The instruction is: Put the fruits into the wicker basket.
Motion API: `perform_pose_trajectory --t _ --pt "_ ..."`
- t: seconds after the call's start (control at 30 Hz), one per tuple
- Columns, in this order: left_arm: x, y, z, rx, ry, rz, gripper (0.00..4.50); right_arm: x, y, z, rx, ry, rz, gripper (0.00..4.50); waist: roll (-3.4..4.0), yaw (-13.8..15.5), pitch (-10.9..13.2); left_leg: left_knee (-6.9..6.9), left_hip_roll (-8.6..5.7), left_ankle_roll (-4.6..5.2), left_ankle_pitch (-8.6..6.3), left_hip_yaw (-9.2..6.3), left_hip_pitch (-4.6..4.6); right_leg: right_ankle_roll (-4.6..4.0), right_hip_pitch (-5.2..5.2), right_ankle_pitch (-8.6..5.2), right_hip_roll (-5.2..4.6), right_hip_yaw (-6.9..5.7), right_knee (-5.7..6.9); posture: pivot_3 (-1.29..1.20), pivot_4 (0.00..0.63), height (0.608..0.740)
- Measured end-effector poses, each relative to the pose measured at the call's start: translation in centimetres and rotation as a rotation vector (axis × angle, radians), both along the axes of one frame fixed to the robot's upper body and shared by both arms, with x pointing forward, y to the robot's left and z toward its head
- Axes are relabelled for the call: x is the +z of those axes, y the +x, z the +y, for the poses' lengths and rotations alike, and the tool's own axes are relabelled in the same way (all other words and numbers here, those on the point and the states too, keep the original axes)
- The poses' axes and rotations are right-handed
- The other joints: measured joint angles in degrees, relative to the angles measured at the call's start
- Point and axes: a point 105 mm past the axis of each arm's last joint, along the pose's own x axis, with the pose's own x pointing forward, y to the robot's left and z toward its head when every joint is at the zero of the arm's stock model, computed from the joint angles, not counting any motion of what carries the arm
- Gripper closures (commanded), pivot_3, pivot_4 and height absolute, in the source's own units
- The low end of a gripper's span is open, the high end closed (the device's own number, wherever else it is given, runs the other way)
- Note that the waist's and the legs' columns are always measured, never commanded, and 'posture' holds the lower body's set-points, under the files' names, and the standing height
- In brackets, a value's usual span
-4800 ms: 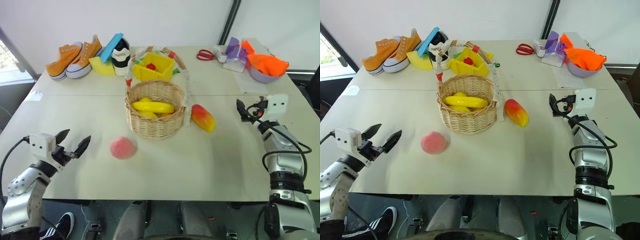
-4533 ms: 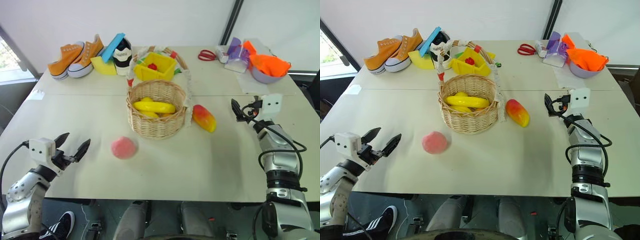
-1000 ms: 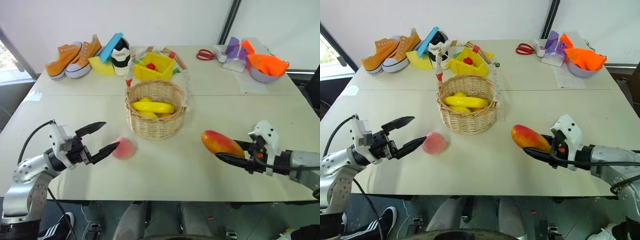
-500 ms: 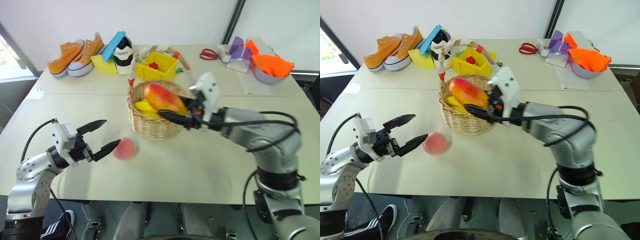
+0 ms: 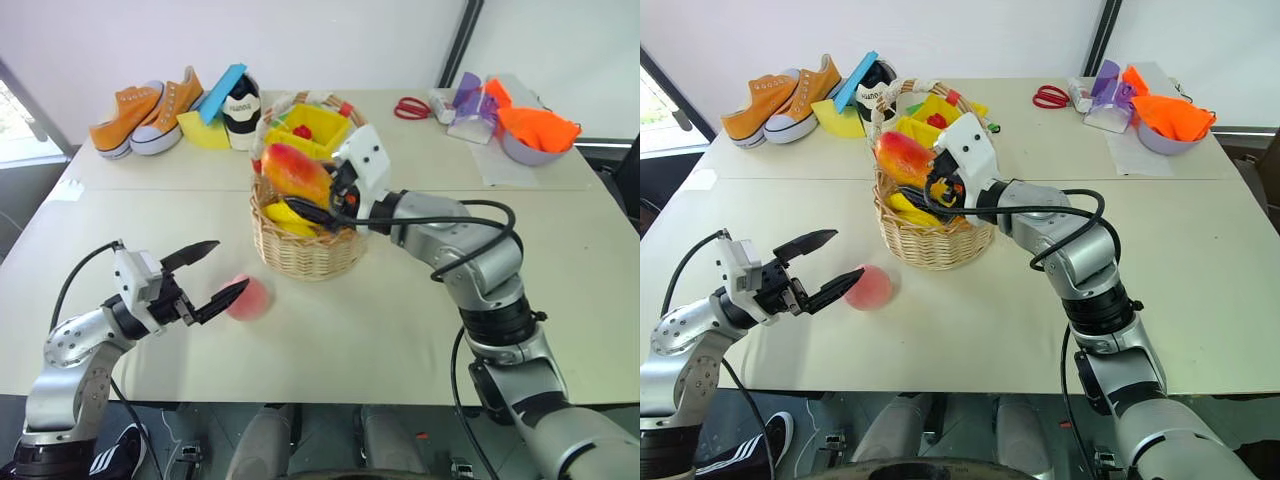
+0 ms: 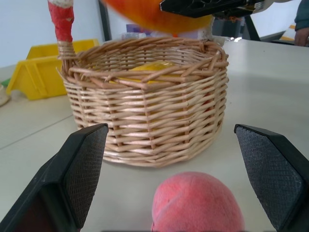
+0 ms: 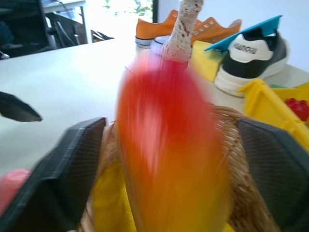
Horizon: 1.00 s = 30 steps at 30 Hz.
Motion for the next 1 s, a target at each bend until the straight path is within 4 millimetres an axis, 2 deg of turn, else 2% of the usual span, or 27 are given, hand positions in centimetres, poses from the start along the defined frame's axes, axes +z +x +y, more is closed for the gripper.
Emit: perform_pose_trajectory --t 0.17,0.23,0.33,0.6,0.7,0.77,0.83,1.0 --pt "-0.1 -0.4 -0.2 -0.004 -0.002 0.011 0.00 -0.8 0.1 -0.9 -0.020 -0.011 0.000 0.10 0.00 0.07 0.00 0.00 0.00 -0.01 0.00 0.00 0.00 0.00 0.01 0.00 -0.01 0.00 0.00 0.00 0.150 0.740" --pt "-0.2 -0.6 -0.3 -0.002 -0.010 0.023 0.00 -0.7 -0.5 -1.5 -0.003 0.022 0.007 0.10 0.00 0.12 0.00 0.00 0.00 -0.01 0.00 0.00 -0.01 0.00 0.01 0.00 -0.01 0.00 0.00 0.00 0.150 0.740" --pt "-0.1 -0.8 -0.5 0.001 -0.017 0.036 0.00 0.0 -2.5 -2.7 0.073 0.081 -0.014 0.10 0.00 0.38 0.00 -0.01 -0.01 0.00 -0.01 -0.01 -0.01 0.00 0.04 0.00 -0.02 -0.01 -0.03 0.00 0.150 0.740" --pt "-0.4 -1.9 -0.9 0.000 -0.010 0.076 0.00 -1.7 -7.5 -8.4 0.165 0.026 -0.023 0.10 0.01 0.30 -0.01 0.01 0.01 -0.05 -0.07 0.00 0.01 -0.19 0.33 -0.10 -0.05 0.00 -0.11 0.00 0.150 0.740" --pt "-1.1 -1.9 -0.4 0.058 -0.008 0.133 0.00 -5.3 -10.7 -11.4 0.199 -0.124 0.102 0.10 -0.01 0.83 -0.02 0.02 0.04 0.06 -0.14 -0.01 0.04 -0.19 0.39 -0.13 -0.08 -0.10 -0.35 0.00 0.150 0.740" --pt "-1.8 -1.7 -0.2 0.100 0.004 0.160 0.00 -7.2 -12.2 -12.5 0.224 -0.178 0.159 0.10 -0.01 0.89 -0.02 0.08 0.03 0.05 -0.15 0.01 -0.01 -0.19 0.46 -0.12 -0.09 -0.07 -0.33 0.00 0.150 0.740" --pt "-2.0 -1.4 -0.1 0.129 0.016 0.167 0.00 -7.4 -12.8 -12.8 0.245 -0.200 0.157 0.10 -0.01 0.27 -0.02 0.14 0.06 0.04 -0.15 0.05 0.02 -0.20 0.52 -0.12 -0.08 -0.03 -0.30 0.00 0.150 0.740" --pt "-3.0 -0.9 -1.3 0.133 -0.016 0.216 0.00 -6.5 -12.5 -13.0 0.237 -0.225 0.067 0.10 -0.04 0.46 -0.01 0.20 0.18 0.03 -0.16 0.23 0.02 -0.25 0.49 -0.10 -0.12 -0.05 -0.36 0.00 0.150 0.740"
